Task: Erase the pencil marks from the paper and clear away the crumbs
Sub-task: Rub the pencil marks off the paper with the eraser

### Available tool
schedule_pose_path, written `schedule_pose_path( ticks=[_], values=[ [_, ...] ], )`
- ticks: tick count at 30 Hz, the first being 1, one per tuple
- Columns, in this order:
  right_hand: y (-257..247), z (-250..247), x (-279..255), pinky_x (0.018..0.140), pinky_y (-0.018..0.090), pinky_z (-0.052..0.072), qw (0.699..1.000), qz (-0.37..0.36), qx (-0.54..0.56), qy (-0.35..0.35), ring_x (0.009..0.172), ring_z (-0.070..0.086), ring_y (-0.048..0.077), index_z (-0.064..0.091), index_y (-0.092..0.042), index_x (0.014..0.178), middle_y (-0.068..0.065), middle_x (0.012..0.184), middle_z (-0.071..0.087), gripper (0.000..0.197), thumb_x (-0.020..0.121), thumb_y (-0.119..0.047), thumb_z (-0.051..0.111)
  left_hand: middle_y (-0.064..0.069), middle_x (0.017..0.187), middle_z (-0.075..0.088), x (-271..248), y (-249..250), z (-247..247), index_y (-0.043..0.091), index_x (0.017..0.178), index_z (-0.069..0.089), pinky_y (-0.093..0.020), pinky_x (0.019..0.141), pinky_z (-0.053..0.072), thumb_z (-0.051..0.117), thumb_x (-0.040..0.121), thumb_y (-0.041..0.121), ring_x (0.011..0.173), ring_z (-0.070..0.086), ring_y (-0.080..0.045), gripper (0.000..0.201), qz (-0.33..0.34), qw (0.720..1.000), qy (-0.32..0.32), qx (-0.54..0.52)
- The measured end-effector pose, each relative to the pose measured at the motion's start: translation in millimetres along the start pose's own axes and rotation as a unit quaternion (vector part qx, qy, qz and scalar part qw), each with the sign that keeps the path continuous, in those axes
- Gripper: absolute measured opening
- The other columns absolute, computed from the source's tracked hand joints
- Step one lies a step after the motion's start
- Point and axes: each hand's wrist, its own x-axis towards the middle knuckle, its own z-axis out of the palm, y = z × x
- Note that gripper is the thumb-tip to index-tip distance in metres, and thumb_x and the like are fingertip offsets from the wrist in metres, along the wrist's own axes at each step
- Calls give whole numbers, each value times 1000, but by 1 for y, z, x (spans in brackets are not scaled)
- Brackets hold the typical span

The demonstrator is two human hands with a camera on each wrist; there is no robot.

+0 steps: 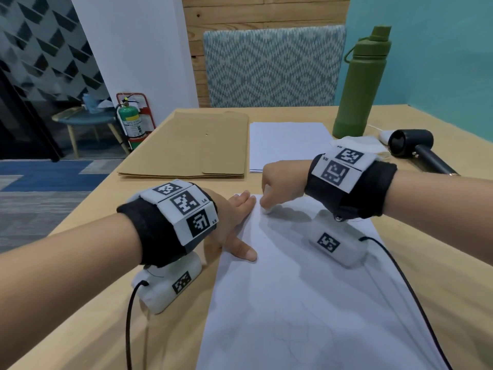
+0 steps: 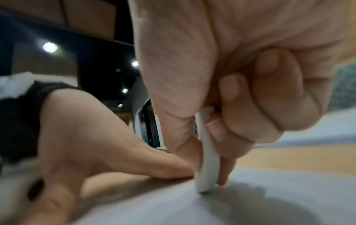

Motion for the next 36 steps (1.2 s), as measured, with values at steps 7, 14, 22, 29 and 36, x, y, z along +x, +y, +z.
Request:
schedule_pose_path(
  ticks=[7,14,22,29,36],
  values=[
    [-7,-3,-4,44,21,27,1000,15,-24,3,47,35,16,37,-10,54,2,52,39,35,85,-18,53,5,156,-25,3,-2,1,18,146,-26,-39,118,1,51,80,67,146,-10,-11,112,4,1000,-1,16],
    [0,-7,-12,44,21,26,997,53,-51,-3,46,35,15,37,-10,53,-1,47,39,37,85,-17,52,5,155,-26,3,-2,1,18,146,-26,-40,118,1,50,80,67,146,-11,-11,112,1,1000,-3,18],
    [-3,-6,-15,44,22,26,997,61,-42,1,46,33,15,37,-10,54,1,52,38,36,86,-16,51,2,155,-26,-1,2,0,15,146,-26,-40,118,0,53,81,62,146,-11,-14,112,-4,1000,-6,9],
    [-10,0,-12,43,21,28,999,34,-13,15,47,36,15,37,-9,54,1,51,39,35,87,-15,50,6,156,-24,-6,6,-3,20,146,-26,-39,117,5,51,82,63,147,-5,-18,109,-26,1000,-9,13],
    [-16,-2,-11,44,19,26,997,26,-63,34,50,33,11,35,-11,59,0,58,36,37,90,-17,52,5,157,-20,-7,7,-3,21,146,-25,-39,116,8,53,82,60,147,-1,-19,109,-21,1000,-2,11]
  ],
)
